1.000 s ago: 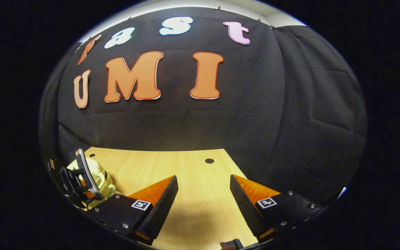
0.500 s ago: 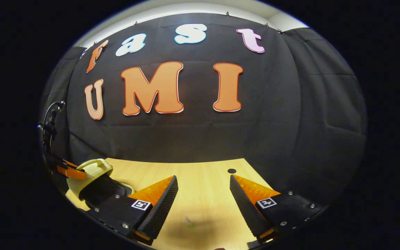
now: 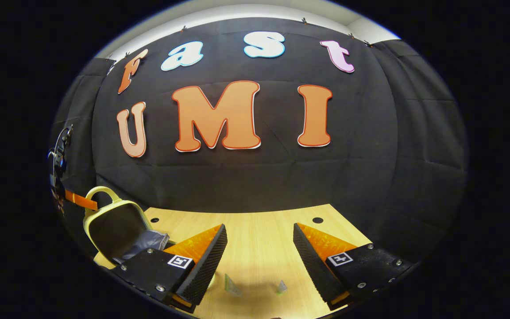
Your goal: First open the suitcase, pack the skin care products into it, and then close the suitcase.
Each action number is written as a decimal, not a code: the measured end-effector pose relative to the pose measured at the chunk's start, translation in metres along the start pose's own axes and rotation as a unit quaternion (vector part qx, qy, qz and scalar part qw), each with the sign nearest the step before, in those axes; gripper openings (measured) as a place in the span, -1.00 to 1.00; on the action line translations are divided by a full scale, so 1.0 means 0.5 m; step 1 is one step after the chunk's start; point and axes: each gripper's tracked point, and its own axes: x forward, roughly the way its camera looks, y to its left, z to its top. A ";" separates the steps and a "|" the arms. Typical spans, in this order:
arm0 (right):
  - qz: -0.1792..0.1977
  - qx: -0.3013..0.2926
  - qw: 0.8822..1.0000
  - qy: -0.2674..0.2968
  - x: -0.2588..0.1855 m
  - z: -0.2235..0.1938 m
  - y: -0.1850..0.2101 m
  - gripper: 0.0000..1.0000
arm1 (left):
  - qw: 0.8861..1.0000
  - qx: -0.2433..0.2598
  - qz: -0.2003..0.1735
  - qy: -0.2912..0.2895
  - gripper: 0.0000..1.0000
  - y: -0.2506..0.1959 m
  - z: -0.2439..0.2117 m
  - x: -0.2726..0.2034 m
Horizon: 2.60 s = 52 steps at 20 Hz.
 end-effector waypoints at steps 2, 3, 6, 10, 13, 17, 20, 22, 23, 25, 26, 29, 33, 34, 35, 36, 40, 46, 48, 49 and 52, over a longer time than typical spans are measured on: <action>0.001 -0.001 1.000 0.001 -0.001 0.002 0.031 0.90 | 1.000 -0.020 0.006 -0.002 -0.71 0.020 -0.003 -0.001; 0.001 -0.003 1.000 0.002 -0.001 0.003 0.045 0.90 | 1.000 -0.030 0.010 -0.001 -0.72 0.026 -0.006 -0.002; -0.005 -0.013 1.000 0.003 -0.004 -0.001 0.076 0.91 | 0.998 -0.058 0.025 -0.004 -0.72 0.049 -0.012 -0.011; -0.012 -0.006 1.000 0.012 -0.003 -0.014 0.094 0.90 | 0.994 -0.072 0.079 0.025 -0.87 0.114 -0.048 -0.007; -0.022 -0.008 1.000 0.016 -0.003 -0.018 0.093 0.90 | 0.987 -0.105 0.107 0.055 -0.86 0.134 -0.076 -0.029; -0.031 -0.014 0.999 0.024 -0.006 -0.027 0.085 0.90 | 0.978 -0.129 0.134 0.096 -0.83 0.140 -0.112 -0.038; -0.034 -0.017 0.999 0.030 -0.010 -0.035 0.083 0.90 | 0.972 -0.135 0.148 0.123 -0.83 0.139 -0.126 -0.021; -0.035 -0.021 0.999 0.034 -0.014 -0.041 0.079 0.90 | 0.969 -0.141 0.153 0.132 -0.82 0.147 -0.127 -0.013; -0.035 -0.022 0.998 0.036 -0.015 -0.044 0.077 0.91 | 0.968 -0.144 0.156 0.136 -0.82 0.150 -0.126 -0.012; -0.034 -0.024 0.998 0.038 -0.020 -0.047 0.073 0.91 | 0.966 -0.147 0.163 0.139 -0.82 0.155 -0.127 -0.006; -0.036 -0.026 0.998 0.039 -0.022 -0.049 0.069 0.90 | 0.965 -0.146 0.168 0.140 -0.82 0.156 -0.128 -0.005; -0.041 -0.028 0.998 0.040 -0.028 -0.054 0.057 0.90 | 0.961 -0.119 0.202 0.149 -0.71 0.157 -0.107 -0.020; -0.044 -0.029 0.998 0.041 -0.034 -0.060 0.039 0.90 | 0.960 -0.102 0.220 0.142 -0.20 0.144 -0.073 -0.040; -0.045 -0.030 0.998 0.041 -0.036 -0.061 0.033 0.90 | 0.963 -0.098 0.213 0.134 -0.17 0.128 -0.059 -0.047; -0.047 -0.029 0.998 0.042 -0.036 -0.064 0.026 0.90 | 0.964 -0.090 0.215 0.125 0.20 0.114 -0.043 -0.055; -0.048 -0.029 0.998 0.042 -0.036 -0.066 0.020 0.90 | 0.966 -0.080 0.218 0.113 0.58 0.099 -0.024 -0.058; -0.049 -0.031 0.998 0.036 -0.034 -0.062 -0.013 0.91 | 0.966 -0.025 0.256 0.039 0.92 0.031 0.079 -0.074; -0.032 -0.027 0.998 0.047 -0.021 -0.078 -0.094 0.90 | 0.957 0.064 0.268 -0.089 0.95 -0.223 0.243 -0.085; -0.028 -0.030 0.998 0.045 -0.014 -0.075 -0.133 1.00 | 0.958 0.062 0.254 -0.116 0.95 -0.323 0.263 -0.071; -0.026 -0.033 0.998 0.045 -0.009 -0.074 -0.154 0.90 | 0.959 0.062 0.245 -0.126 0.95 -0.376 0.272 -0.060; -0.012 -0.033 0.998 0.048 0.003 -0.073 -0.211 0.90 | 0.964 0.068 0.209 -0.153 0.95 -0.542 0.280 -0.007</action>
